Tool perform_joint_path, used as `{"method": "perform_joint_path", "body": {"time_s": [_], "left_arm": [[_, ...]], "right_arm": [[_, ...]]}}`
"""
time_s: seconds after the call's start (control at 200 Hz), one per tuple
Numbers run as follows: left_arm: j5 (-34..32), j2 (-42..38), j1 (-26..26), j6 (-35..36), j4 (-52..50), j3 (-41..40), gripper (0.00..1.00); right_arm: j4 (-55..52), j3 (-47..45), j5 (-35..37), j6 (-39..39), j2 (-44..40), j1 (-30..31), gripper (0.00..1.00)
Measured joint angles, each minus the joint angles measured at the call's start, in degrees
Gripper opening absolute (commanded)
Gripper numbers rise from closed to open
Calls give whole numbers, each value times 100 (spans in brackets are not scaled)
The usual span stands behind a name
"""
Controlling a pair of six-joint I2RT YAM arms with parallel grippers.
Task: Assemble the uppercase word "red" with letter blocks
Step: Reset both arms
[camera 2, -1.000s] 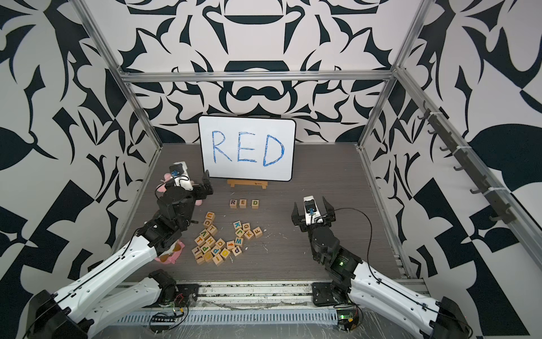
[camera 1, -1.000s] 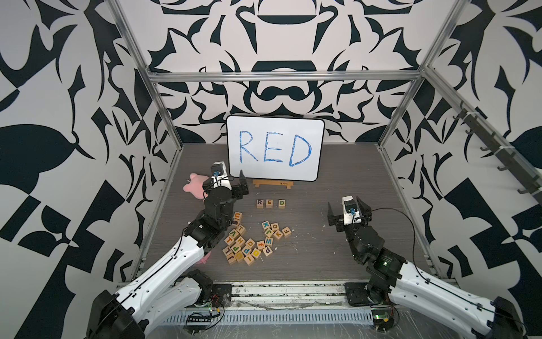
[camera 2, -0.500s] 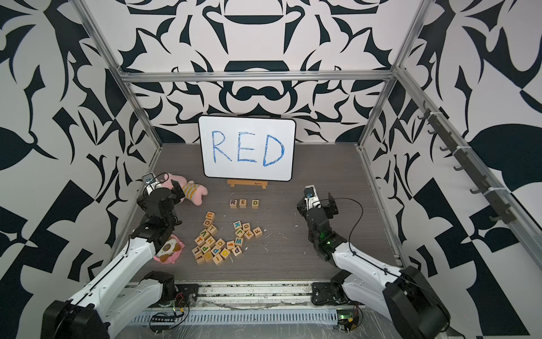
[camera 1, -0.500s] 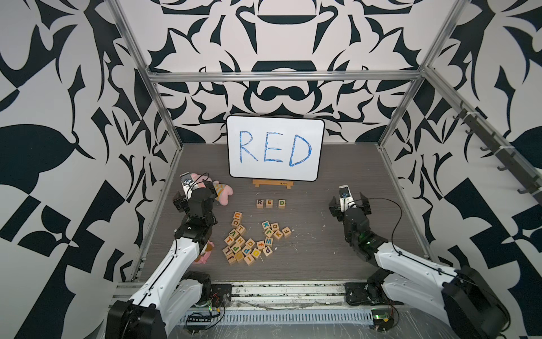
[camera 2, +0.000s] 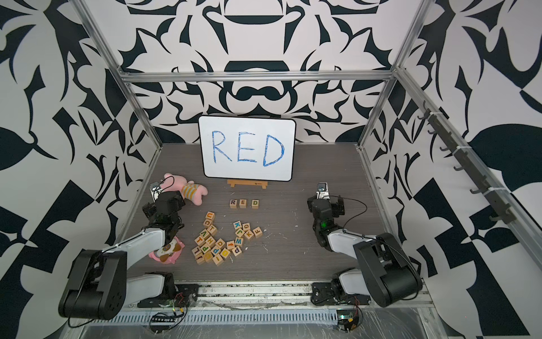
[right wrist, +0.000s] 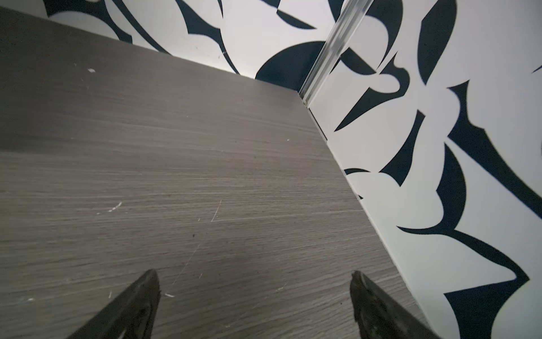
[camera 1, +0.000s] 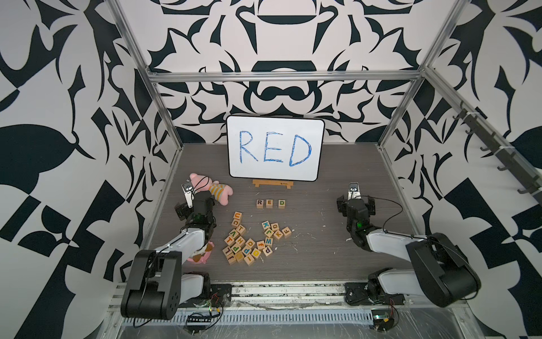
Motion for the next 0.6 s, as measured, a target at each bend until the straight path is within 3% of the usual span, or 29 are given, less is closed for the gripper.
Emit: {"method": "perform_joint_path", "body": {"time_s": [0.17, 0.325, 0.6], "left_arm": [[179, 446, 70, 179, 859, -144, 99], [809, 931, 240, 343, 1926, -387, 99], [1738, 1578, 356, 581, 2411, -330, 99]], "right_arm": [[229, 170, -234, -48, 551, -81, 99], [461, 409, -595, -11, 1010, -389, 99], [461, 409, -1488, 151, 975, -896, 100]]}}
